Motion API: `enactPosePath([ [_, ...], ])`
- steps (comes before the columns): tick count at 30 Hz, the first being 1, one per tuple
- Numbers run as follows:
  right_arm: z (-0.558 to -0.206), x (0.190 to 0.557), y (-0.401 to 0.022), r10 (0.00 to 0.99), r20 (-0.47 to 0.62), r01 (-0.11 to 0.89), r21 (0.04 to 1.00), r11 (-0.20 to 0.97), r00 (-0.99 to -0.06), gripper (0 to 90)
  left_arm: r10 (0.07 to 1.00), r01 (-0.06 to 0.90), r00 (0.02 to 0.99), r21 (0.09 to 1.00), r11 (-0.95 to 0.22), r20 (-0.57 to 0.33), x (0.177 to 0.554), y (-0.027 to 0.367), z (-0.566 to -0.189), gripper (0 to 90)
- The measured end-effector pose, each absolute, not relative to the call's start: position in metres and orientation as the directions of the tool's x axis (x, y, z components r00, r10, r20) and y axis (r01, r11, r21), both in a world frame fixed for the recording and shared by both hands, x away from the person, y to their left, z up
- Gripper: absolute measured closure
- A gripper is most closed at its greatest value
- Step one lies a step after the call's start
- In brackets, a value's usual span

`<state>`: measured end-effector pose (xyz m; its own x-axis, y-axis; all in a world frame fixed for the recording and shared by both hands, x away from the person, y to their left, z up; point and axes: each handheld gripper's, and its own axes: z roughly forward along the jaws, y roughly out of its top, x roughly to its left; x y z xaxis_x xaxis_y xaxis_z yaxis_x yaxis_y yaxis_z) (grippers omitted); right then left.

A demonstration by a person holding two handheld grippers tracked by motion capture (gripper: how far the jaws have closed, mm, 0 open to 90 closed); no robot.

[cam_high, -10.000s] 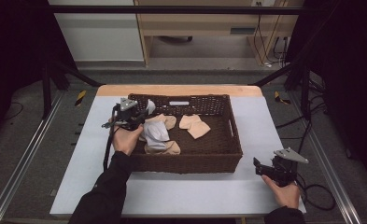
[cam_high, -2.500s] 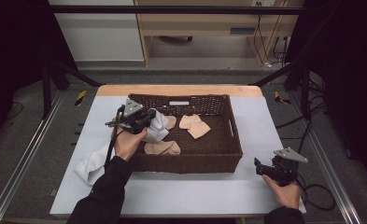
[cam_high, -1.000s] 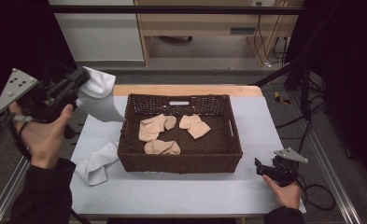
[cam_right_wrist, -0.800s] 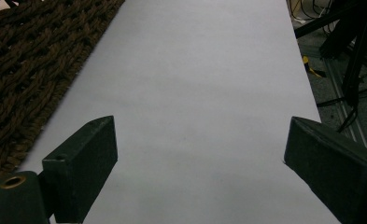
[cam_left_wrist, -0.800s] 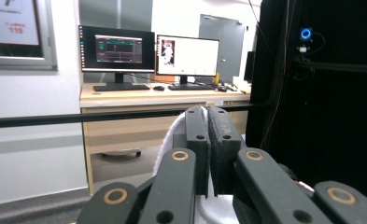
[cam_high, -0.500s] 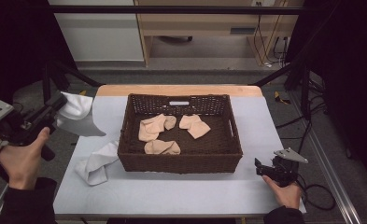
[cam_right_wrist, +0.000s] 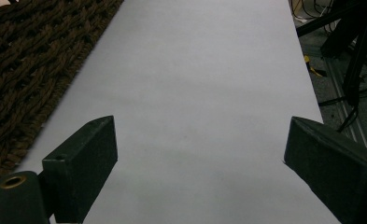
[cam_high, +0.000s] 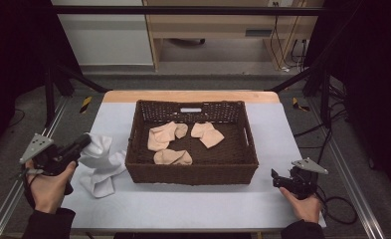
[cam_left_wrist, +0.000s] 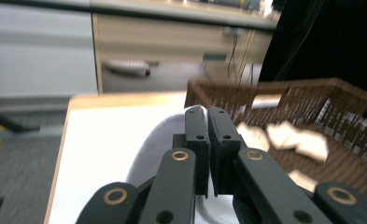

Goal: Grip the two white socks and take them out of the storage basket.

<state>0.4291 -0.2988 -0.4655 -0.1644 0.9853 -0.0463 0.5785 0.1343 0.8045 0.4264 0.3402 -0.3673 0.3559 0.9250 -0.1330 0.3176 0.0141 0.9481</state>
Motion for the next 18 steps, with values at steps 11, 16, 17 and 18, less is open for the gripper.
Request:
enactPosePath([
  [11, -0.466, 0.429, -0.298, 0.984, -0.053, 0.578, 0.804, 0.142, -0.168, 9.8, 0.938, 0.497, 0.33, 0.865, -0.075, -0.108, 0.437, 0.334, -0.428, 86.6],
  [16, -0.467, 0.429, -0.297, 0.983, -0.057, 0.581, 0.8, 0.15, -0.176, 9.8, 0.941, 0.536, 0.328, 0.836, -0.117, -0.079, 0.441, 0.33, -0.446, 85.6],
  [17, -0.467, 0.429, -0.297, 0.983, -0.056, 0.581, 0.8, 0.149, -0.175, 9.8, 0.942, 0.542, 0.329, 0.831, -0.124, -0.073, 0.442, 0.33, -0.449, 85.1],
  [18, -0.467, 0.429, -0.297, 0.983, -0.058, 0.581, 0.8, 0.151, -0.175, 9.8, 0.941, 0.549, 0.33, 0.826, -0.132, -0.069, 0.443, 0.329, -0.452, 84.4],
])
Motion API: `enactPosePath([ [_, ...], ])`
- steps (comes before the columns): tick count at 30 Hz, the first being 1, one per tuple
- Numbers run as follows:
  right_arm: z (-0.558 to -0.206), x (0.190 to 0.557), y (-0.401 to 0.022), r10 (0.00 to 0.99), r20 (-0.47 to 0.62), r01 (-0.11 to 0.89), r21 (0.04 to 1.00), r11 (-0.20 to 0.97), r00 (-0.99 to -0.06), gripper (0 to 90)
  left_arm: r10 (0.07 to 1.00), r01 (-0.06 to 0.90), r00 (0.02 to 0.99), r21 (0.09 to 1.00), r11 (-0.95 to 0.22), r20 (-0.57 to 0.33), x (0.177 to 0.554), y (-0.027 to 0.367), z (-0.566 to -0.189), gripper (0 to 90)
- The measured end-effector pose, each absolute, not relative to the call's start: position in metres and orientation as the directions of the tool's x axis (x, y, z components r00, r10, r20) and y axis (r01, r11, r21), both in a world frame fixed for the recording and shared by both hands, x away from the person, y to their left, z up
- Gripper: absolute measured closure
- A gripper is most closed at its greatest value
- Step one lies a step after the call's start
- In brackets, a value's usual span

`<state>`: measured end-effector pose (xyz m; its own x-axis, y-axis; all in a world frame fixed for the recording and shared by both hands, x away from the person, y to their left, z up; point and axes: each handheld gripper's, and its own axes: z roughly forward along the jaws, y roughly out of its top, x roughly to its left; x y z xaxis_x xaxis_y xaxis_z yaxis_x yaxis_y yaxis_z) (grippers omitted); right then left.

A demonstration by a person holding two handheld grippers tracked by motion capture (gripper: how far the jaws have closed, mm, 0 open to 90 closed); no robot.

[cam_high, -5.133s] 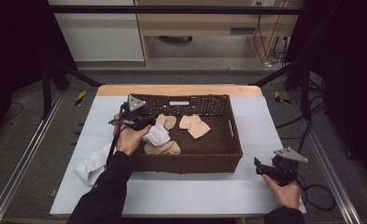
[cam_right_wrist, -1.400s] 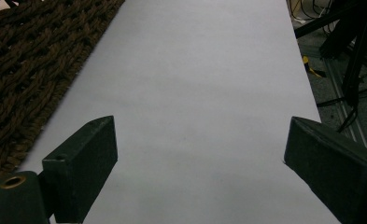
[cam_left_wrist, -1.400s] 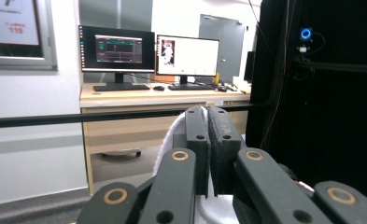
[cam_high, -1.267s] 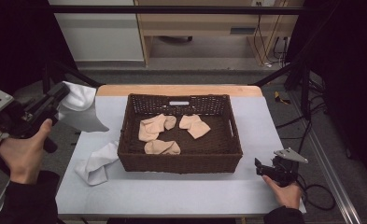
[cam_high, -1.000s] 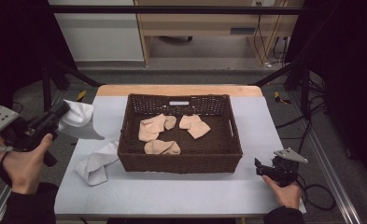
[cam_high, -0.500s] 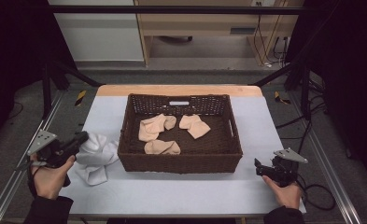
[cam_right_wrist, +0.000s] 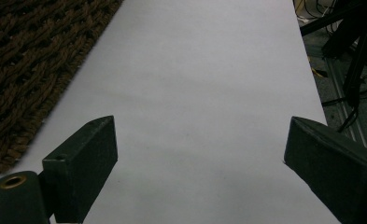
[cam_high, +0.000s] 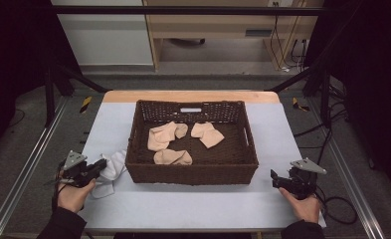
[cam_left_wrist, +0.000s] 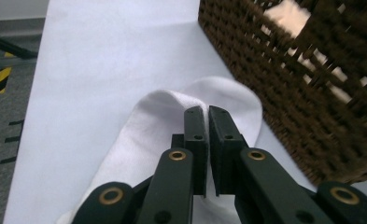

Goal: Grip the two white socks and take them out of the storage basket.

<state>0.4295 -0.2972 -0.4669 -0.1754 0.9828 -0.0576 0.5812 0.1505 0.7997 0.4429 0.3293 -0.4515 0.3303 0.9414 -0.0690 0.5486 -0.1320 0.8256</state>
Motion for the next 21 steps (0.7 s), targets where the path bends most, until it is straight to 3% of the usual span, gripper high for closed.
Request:
enactPosePath([
  [4, -0.468, 0.43, -0.296, 0.982, -0.059, 0.587, 0.794, 0.155, -0.179, 9.8, 0.94, 0.557, 0.337, 0.816, -0.152, -0.055, 0.444, 0.327, -0.457, 78.4],
  [11, -0.468, 0.43, -0.296, 0.982, -0.057, 0.595, 0.789, 0.155, -0.181, 9.7, 0.942, 0.506, 0.329, 0.854, -0.117, -0.066, 0.438, 0.333, -0.456, 45.0],
  [13, -0.468, 0.429, -0.296, 0.981, -0.06, 0.594, 0.789, 0.16, -0.184, 9.6, 0.946, 0.494, 0.315, 0.864, -0.098, -0.073, 0.434, 0.336, -0.453, 39.1],
  [21, -0.468, 0.427, -0.297, 0.983, -0.052, 0.595, 0.789, 0.149, -0.177, 9.6, 0.956, 0.465, 0.286, 0.882, -0.079, -0.065, 0.413, 0.348, -0.448, 27.0],
])
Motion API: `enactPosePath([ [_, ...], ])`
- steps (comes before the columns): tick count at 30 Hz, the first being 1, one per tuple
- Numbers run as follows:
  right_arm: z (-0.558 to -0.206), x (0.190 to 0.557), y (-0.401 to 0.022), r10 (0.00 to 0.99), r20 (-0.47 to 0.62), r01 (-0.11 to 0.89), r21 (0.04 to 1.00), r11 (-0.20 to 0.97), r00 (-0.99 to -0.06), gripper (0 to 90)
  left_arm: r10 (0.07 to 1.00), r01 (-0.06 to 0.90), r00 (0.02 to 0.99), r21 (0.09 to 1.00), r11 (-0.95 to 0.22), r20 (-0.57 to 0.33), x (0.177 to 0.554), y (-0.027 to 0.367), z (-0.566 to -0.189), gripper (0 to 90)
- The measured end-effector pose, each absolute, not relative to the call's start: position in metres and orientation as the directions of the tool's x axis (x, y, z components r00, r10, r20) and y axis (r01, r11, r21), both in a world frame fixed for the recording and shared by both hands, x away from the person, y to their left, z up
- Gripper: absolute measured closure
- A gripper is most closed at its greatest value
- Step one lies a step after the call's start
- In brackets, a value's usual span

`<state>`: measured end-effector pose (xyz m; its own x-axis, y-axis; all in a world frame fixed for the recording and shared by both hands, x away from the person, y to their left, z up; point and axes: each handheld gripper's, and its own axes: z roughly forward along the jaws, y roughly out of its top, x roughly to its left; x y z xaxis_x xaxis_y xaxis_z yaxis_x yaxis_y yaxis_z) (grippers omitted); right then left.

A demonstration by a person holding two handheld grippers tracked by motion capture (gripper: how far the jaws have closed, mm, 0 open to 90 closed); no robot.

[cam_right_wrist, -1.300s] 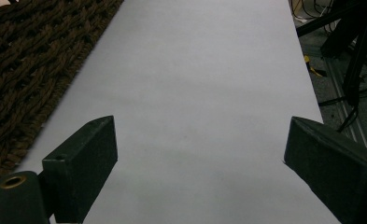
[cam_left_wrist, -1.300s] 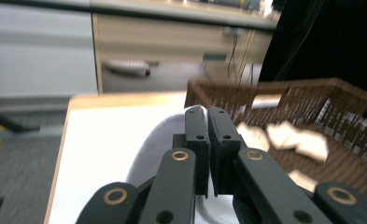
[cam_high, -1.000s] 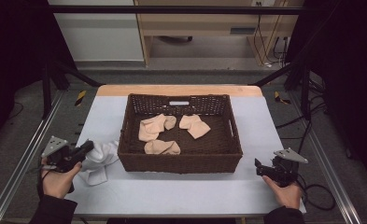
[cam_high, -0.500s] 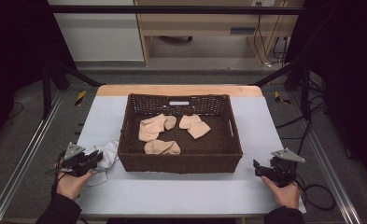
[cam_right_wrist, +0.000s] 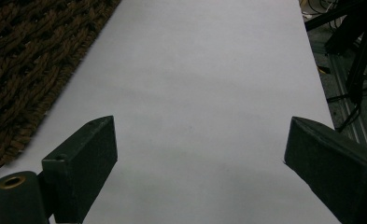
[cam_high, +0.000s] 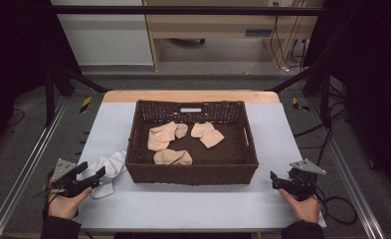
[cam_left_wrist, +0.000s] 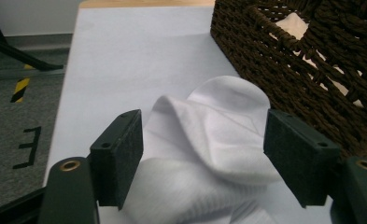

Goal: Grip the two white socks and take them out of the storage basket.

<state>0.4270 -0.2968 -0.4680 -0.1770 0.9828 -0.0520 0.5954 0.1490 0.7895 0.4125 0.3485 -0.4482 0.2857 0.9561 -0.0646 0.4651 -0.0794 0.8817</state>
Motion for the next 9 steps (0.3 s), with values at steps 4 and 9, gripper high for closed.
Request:
enactPosePath([
  [4, -0.468, 0.427, -0.298, 0.982, -0.055, 0.591, 0.792, 0.153, -0.18, 9.5, 0.959, 0.45, 0.278, 0.89, -0.073, -0.062, 0.404, 0.359, -0.447, 25.3],
  [9, -0.468, 0.427, -0.298, 0.982, -0.053, 0.592, 0.792, 0.151, -0.18, 9.4, 0.962, 0.453, 0.269, 0.888, -0.083, -0.047, 0.398, 0.368, -0.45, 25.2],
])
